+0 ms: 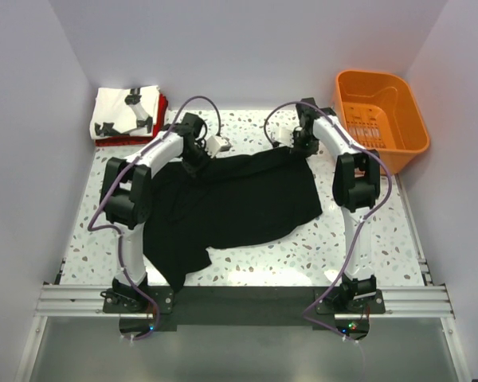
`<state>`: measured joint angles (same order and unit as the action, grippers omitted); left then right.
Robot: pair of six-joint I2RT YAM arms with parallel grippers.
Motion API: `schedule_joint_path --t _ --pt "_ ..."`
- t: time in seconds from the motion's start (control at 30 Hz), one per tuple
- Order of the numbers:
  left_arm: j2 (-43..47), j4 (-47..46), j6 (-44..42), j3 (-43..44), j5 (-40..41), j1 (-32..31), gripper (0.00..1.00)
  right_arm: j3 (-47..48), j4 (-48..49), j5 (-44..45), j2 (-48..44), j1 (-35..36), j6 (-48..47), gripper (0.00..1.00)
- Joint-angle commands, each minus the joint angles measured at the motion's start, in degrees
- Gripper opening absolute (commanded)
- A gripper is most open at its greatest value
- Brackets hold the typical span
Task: Fold and stack the t-shirts
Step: Fold the tshirt
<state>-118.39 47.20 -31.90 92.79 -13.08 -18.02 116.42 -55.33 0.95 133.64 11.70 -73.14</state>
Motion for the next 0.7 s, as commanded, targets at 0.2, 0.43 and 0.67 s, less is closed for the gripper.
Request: schedule_joint_path --t 0.2,0.43,0.67 --pt "3.3 -2.9 2.5 2.7 -1.5 3.5 0.0 2.4 -3.3 -0.4 -8.1 -0.5 0.4 0.0" --pt "4.7 -3.1 2.5 2.5 -2.6 5.0 0.0 3.8 -6.3 -0.9 -10.8 -0.5 2.5 0.0" --pt "6.7 -3.5 1.4 1.0 -2.9 5.5 0.0 2.0 -9.4 -0.8 -13.0 -0.3 3.4 0.0"
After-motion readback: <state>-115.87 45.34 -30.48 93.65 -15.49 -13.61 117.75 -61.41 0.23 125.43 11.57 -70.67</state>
